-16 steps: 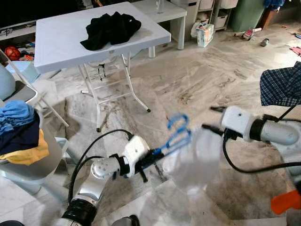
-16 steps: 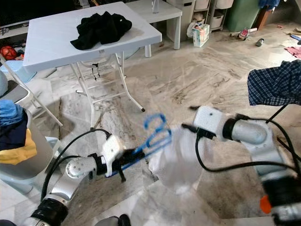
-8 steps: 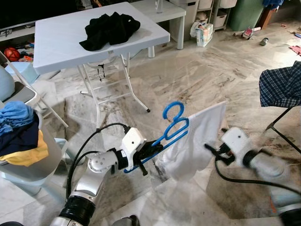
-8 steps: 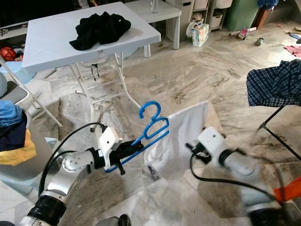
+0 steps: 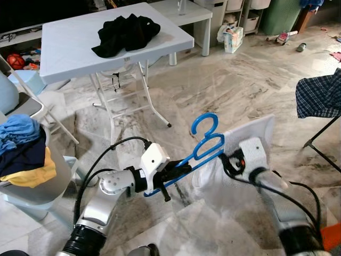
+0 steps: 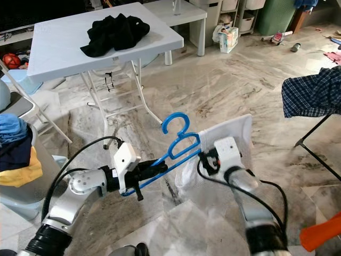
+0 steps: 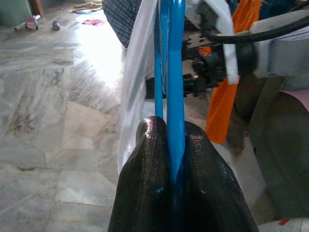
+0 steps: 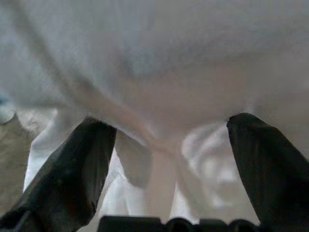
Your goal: Hang hanger
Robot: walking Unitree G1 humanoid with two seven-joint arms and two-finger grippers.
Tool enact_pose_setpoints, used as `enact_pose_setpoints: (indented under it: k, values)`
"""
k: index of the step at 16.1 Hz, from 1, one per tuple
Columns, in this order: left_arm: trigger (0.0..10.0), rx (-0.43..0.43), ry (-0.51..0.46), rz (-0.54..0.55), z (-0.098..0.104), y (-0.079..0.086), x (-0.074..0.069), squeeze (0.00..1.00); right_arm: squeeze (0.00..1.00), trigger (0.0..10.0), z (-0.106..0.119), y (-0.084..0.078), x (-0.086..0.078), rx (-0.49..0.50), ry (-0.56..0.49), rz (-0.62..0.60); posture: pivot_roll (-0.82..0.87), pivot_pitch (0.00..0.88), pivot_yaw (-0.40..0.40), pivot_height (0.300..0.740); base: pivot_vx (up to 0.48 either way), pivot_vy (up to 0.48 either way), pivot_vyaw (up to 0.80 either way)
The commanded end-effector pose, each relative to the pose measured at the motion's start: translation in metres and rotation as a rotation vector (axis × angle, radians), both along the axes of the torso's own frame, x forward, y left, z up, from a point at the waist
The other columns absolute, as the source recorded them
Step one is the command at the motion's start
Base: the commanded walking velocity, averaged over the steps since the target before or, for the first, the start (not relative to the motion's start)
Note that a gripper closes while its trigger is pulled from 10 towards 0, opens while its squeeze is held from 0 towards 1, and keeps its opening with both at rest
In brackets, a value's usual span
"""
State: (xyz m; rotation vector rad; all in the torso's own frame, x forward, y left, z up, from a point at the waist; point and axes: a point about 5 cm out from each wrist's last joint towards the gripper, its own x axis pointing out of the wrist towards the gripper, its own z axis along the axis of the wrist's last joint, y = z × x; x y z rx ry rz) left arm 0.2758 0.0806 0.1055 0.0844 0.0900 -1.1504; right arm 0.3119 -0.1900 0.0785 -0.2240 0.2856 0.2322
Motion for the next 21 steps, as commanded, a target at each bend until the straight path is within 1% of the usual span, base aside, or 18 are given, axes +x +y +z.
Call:
enact_pose_setpoints:
  k: [1, 3, 5, 7, 11, 12, 14, 16, 17, 18, 19, 21]
  values:
    - [0.0, -0.035, -0.038, -0.021, 0.011, -0.002, -0.001, 0.0, 0.0, 0.0, 0.0, -0.002, 0.002, -0.001, -0.004, -0.034, -0.08, 0.041, 0.067, 0.74, 0.0, 0.0, 0.0]
    - [0.0, -0.035, -0.035, -0.017, 0.013, -0.002, -0.002, 0.0, 0.0, 0.0, 0.0, -0.005, 0.005, 0.0, -0.019, -0.069, -0.08, 0.04, 0.064, 0.74, 0.0, 0.0, 0.0]
    - [0.0, -0.035, -0.035, -0.014, 0.014, -0.001, -0.002, 0.0, 0.0, 0.0, 0.001, -0.008, 0.005, -0.001, -0.032, -0.077, -0.08, 0.043, 0.064, 0.74, 0.0, 0.0, 0.0]
    - [0.0, -0.033, -0.034, -0.011, 0.014, 0.0, -0.002, 0.0, 0.0, 0.0, 0.0, -0.011, 0.004, 0.019, -0.043, -0.099, -0.09, 0.048, 0.068, 0.74, 0.0, 0.0, 0.0]
    - [0.0, -0.026, -0.039, -0.001, 0.015, 0.001, 0.002, 0.0, 0.0, 0.0, 0.004, -0.014, 0.003, 0.036, -0.075, -0.119, -0.09, 0.047, 0.067, 0.74, 0.0, 0.0, 0.0]
    - [0.0, -0.024, -0.05, 0.0, 0.018, 0.001, 0.005, 0.0, 0.0, 0.0, 0.008, -0.018, 0.005, 0.048, -0.093, -0.138, -0.09, 0.045, 0.06, 0.74, 0.0, 0.0, 0.0]
    - [0.0, -0.019, -0.066, 0.009, 0.021, 0.004, 0.01, 0.0, 0.0, 0.0, 0.018, -0.02, 0.007, 0.057, -0.123, -0.147, -0.1, 0.041, 0.058, 0.74, 0.0, 0.0, 0.0]
    - [0.0, -0.015, -0.065, 0.023, 0.019, 0.006, 0.015, 0.0, 0.0, 0.0, 0.024, -0.021, 0.009, 0.069, -0.142, -0.154, -0.13, 0.033, 0.082, 0.74, 0.0, 0.0, 0.0]
    - [0.0, -0.011, -0.073, 0.028, 0.023, 0.006, 0.021, 0.0, 0.0, 0.0, 0.039, -0.025, 0.013, 0.096, -0.189, -0.186, -0.14, 0.039, 0.1, 0.74, 0.0, 0.0, 0.0]
    - [0.0, -0.023, -0.07, 0.025, 0.025, 0.005, 0.022, 0.0, 0.0, 0.0, 0.046, -0.026, 0.014, 0.105, -0.213, -0.199, -0.14, 0.045, 0.104, 0.74, 0.0, 0.0, 0.0]
    - [0.0, -0.019, -0.071, 0.01, 0.025, 0.005, 0.022, 0.0, 0.0, 0.0, 0.053, -0.027, 0.014, 0.122, -0.239, -0.226, -0.15, 0.05, 0.108, 0.74, 0.0, 0.0, 0.0]
    - [0.0, -0.011, -0.064, 0.0, 0.022, 0.004, 0.02, 0.0, 0.0, 0.0, 0.059, -0.031, 0.014, 0.124, -0.27, -0.265, -0.14, 0.06, 0.115, 0.74, 0.0, 0.0, 0.0]
